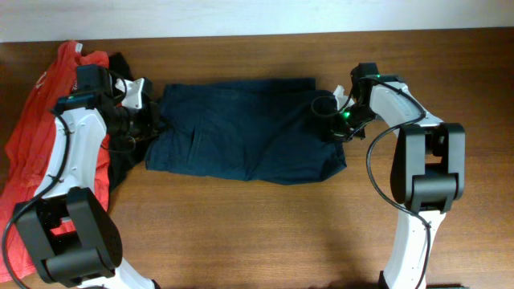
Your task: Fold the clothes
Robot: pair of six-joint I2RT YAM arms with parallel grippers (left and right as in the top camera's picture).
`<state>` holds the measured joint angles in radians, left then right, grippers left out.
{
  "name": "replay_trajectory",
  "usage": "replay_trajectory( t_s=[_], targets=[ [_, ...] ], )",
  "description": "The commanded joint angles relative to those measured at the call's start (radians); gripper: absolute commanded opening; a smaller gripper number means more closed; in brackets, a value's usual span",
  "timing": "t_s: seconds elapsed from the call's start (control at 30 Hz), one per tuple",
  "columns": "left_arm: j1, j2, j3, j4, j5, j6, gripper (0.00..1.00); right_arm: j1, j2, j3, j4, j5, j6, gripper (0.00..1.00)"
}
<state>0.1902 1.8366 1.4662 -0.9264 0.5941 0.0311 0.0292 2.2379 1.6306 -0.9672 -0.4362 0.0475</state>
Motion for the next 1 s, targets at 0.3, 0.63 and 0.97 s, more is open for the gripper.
replay_trajectory(
  t_s=[0.3, 0.63, 0.97],
  targets=[
    [0.010, -0.033, 0.041, 0.005, -0.025, 0.008, 0.01, 0.016, 0.018, 0.096, -0.050, -0.051, 0.010, 0.04],
    [0.010, -0.033, 0.041, 0.006, -0.045, 0.008, 0.00, 0.016, 0.018, 0.201, -0.130, -0.041, -0.016, 0.04],
    [0.010, -0.033, 0.041, -0.002, -0.087, 0.007, 0.01, 0.016, 0.021, 0.200, -0.135, 0.142, -0.018, 0.04]
  ],
)
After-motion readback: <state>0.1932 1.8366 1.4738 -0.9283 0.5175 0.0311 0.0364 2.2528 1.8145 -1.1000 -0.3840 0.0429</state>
